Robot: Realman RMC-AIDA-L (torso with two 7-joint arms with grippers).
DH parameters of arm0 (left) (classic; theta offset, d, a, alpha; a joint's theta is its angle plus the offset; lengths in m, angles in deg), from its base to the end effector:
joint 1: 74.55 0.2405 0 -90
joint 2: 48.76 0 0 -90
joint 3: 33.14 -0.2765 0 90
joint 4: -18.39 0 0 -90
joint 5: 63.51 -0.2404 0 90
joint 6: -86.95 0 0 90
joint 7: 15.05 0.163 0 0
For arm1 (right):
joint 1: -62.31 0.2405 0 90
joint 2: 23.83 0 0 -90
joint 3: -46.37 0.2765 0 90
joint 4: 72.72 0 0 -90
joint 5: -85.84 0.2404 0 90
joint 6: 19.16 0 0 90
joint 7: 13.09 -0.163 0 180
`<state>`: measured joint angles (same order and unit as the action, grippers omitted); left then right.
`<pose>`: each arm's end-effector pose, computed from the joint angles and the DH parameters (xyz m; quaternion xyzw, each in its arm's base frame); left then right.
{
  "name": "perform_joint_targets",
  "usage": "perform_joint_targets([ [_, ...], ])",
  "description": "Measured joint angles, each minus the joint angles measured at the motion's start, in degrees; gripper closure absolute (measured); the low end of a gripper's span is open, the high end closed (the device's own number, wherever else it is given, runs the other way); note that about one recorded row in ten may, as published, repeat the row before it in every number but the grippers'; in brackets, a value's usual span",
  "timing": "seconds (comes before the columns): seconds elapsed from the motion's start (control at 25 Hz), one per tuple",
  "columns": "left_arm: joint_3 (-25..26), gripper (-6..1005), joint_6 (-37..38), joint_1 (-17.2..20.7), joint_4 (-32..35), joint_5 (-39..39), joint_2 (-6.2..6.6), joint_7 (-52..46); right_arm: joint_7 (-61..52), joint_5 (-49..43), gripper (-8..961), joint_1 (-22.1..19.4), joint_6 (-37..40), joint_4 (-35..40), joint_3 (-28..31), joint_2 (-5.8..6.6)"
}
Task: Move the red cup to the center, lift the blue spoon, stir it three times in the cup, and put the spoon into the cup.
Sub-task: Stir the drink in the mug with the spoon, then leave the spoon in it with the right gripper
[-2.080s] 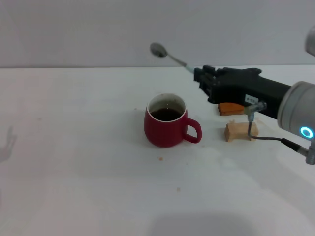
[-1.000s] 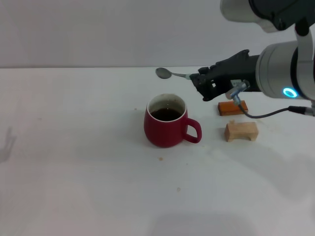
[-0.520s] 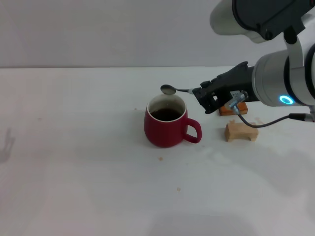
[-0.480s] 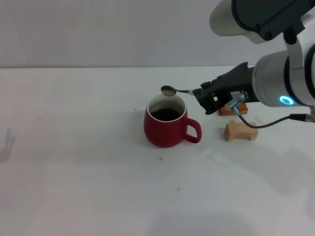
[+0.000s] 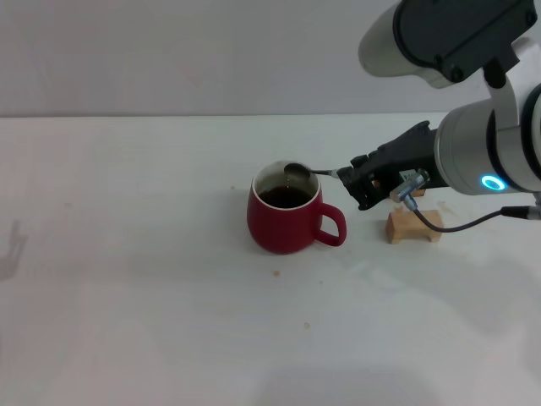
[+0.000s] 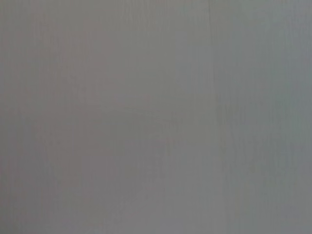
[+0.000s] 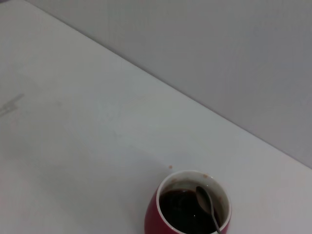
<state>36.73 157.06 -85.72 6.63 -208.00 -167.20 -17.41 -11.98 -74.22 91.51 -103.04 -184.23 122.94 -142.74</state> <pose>-0.4371 0.2921 0.0013 -0.6150 -0.2498 -0.2280 0.7123 0.0617 0.3492 -0.0232 -0.9066 0.2611 -0.0610 0.3260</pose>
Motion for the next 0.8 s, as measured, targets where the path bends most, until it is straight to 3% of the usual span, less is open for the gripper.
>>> perform_joint_targets([
  [0.8, 0.0, 153, -0.1, 0.0, 0.2, 0.0, -0.03, -0.1, 0.3, 0.8, 828, 3.8, 5.4, 10.5, -1.4, -0.07],
])
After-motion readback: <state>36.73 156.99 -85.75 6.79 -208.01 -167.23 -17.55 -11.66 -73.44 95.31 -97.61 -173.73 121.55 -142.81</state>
